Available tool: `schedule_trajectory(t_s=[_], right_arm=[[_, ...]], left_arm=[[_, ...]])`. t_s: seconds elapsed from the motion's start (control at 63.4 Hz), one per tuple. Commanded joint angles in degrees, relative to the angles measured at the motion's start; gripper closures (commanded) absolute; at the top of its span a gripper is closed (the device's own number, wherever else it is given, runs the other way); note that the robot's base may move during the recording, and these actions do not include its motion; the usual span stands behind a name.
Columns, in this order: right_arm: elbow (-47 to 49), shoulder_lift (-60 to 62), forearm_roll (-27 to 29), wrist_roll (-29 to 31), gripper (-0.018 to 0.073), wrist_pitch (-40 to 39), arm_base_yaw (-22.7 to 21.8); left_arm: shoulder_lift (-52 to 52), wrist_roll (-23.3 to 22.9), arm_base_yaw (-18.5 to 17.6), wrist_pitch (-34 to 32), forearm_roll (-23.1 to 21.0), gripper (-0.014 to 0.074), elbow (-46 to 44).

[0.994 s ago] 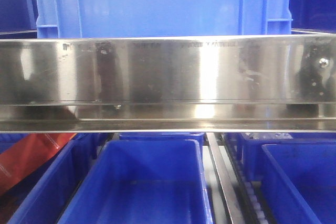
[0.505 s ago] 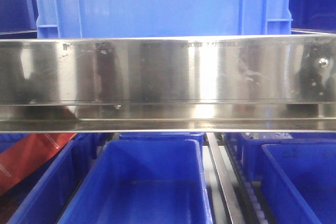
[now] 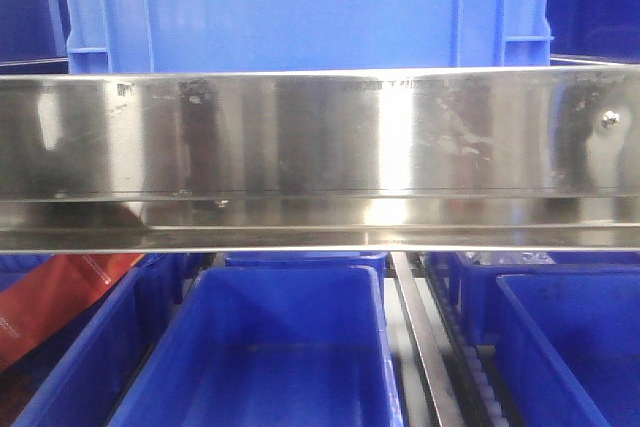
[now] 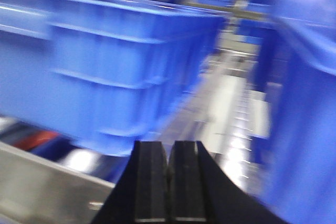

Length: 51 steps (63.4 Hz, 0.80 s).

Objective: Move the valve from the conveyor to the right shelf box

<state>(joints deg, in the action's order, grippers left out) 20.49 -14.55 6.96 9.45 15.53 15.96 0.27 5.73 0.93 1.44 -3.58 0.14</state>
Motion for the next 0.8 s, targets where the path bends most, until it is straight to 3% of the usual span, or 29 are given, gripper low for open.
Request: schedule_trajectory(t_s=[0.0, 0.126, 0.331, 0.52, 0.789], right_arm=[[-2.81, 3.10, -0.86, -2.21, 0.0721, -2.79, -5.08], [-8.17, 8.48, -1.85, -3.96, 0.0721, -3.94, -10.92], [-16.35, 14.55, -1.68, -4.33, 0.0721, -7.46, -15.36], [-20.49, 14.55, -1.68, -4.38, 0.0721, -14.59, -16.41], [-20.49, 14.55, -1.68, -4.38, 0.0721, -12.97, -16.41]], left_arm=[[-0.27, -0.39, 0.03, -0.96, -0.34, 0.0708, -0.14], [-0.27, -0.39, 0.03, -0.96, -0.34, 0.0708, -0.14], [-0.27, -0.39, 0.03, -0.96, -0.34, 0.0708, -0.14], [-0.27, -0.39, 0.03, -0.96, -0.34, 0.0708, -0.14], [-0.27, -0.39, 0.03, -0.96, -0.34, 0.0708, -0.14]])
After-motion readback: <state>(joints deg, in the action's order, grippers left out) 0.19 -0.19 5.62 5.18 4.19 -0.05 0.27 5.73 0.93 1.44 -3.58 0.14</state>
